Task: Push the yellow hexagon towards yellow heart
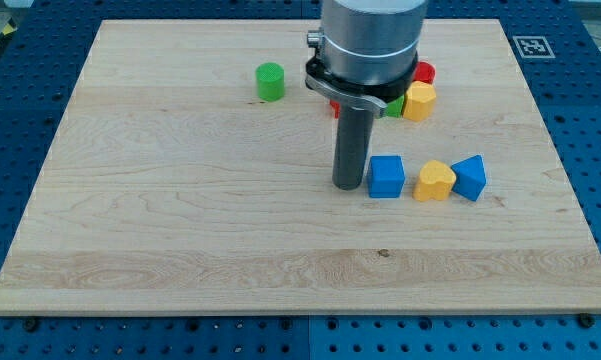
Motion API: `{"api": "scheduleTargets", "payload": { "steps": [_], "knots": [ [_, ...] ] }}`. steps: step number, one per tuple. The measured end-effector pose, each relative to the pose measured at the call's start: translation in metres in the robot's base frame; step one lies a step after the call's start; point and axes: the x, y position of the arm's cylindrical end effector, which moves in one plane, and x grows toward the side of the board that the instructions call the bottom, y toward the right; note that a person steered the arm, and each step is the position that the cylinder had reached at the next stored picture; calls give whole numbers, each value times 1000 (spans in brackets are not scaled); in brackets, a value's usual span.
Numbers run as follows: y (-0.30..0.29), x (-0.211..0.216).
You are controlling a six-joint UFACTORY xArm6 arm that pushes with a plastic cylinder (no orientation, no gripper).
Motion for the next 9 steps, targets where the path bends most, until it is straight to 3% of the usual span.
{"api": "scheduleTargets", "payload": {
  "steps": [2, 3, 4, 7, 8, 9],
  "knots": [
    [-103, -66],
    [-150, -124],
    [-149, -184],
    [132, -214],
    [212, -189],
    [226, -142]
  ]
}}
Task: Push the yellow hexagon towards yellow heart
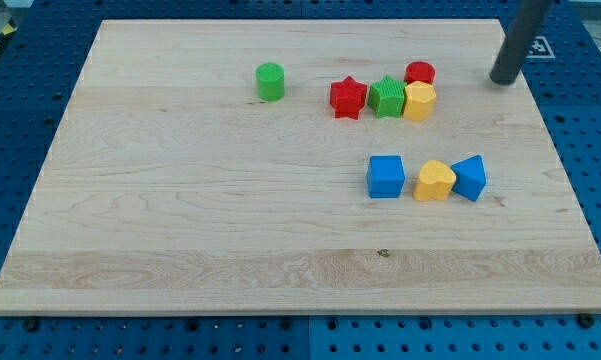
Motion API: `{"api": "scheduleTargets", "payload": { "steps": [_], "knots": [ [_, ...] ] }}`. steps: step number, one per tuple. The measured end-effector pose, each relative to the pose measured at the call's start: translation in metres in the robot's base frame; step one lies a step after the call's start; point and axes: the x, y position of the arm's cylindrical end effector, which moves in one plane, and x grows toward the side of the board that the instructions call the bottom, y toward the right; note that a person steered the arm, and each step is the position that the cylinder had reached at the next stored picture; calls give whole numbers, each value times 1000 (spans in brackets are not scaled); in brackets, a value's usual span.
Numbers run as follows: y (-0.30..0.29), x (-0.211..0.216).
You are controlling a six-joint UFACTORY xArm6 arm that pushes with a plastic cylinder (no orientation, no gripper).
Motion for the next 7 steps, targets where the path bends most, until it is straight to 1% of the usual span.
{"api": "scheduleTargets", "payload": {
  "steps": [1, 3, 4, 5, 6, 7],
  "knots": [
    [-29, 20],
    [-126, 17],
    [-163, 25],
    [-196, 42],
    [-212, 60],
    [-185, 60]
  ]
}}
